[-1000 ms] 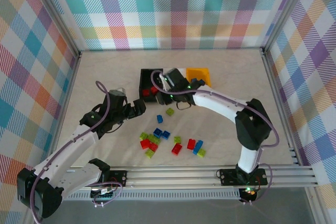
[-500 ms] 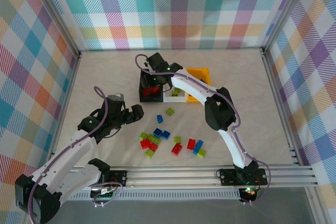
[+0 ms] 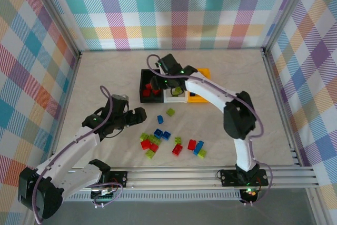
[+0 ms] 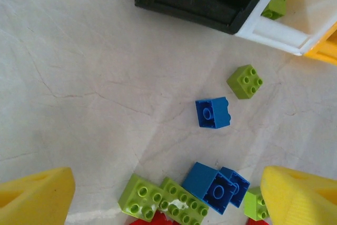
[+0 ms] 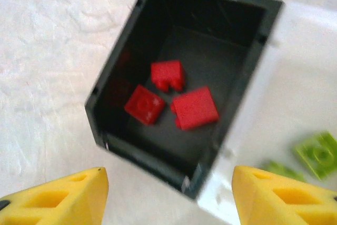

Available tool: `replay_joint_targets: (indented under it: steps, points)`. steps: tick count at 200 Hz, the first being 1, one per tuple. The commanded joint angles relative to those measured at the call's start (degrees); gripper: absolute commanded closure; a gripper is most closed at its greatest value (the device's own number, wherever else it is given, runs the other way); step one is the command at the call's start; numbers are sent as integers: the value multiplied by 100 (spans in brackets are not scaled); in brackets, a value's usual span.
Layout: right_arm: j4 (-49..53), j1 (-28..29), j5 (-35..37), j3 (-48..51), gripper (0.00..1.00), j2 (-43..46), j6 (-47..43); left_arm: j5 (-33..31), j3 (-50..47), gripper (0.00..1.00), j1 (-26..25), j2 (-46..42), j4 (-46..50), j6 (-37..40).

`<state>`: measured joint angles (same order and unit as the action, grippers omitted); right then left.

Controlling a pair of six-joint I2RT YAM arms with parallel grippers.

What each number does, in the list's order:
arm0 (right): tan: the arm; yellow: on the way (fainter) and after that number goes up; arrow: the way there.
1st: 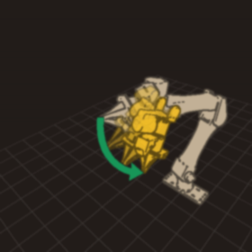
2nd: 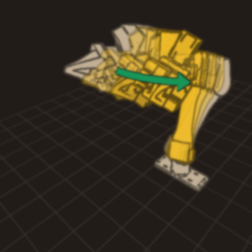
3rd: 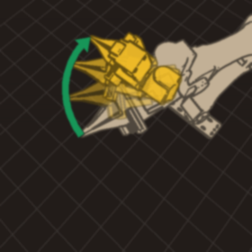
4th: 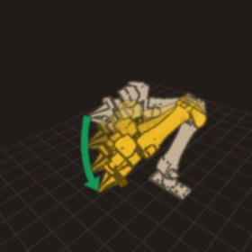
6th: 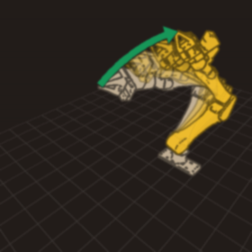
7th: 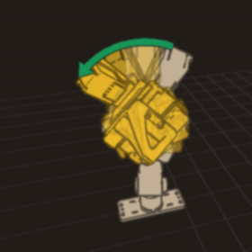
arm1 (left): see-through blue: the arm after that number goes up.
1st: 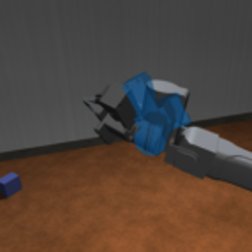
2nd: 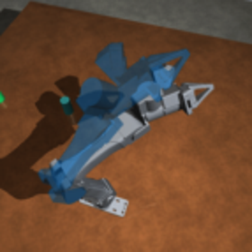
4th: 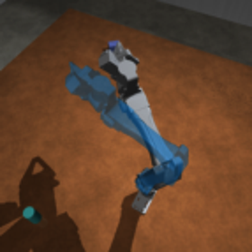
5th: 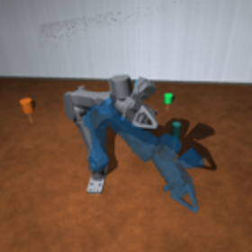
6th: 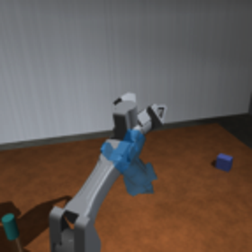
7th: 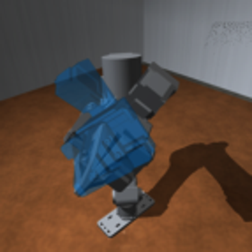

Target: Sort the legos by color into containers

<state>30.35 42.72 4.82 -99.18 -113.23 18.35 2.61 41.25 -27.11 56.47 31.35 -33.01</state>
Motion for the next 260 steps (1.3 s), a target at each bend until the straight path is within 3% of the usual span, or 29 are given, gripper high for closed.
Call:
replay_joint_targets:
  steps: [1,50,105,144,192,216,241,260]
  points:
    - [-590,17,6,1022,36,839,310,243,-57,12,-263,212,-15,27]
    - [-911,17,113,2825,36,2129,515,-179,-307,16,-1506,606,250,-307]
    - [-1136,-18,249,3652,36,2756,591,-310,-905,18,-2354,721,390,-849]
    - [-1219,-57,233,3818,36,2893,604,-501,-1114,25,-2307,927,231,-1013]
    - [-1251,-88,229,3941,36,3061,590,-632,-1270,41,-1531,714,340,-993]
    - [-1259,-114,220,3976,36,3110,586,-667,-1290,41,-1199,430,540,-875]
    - [-1294,-155,209,3985,35,3115,590,-426,-1317,28,-1121,446,423,-775]
    - [-1305,-168,171,3976,36,3107,593,-360,-1318,27,-1121,576,355,-738]
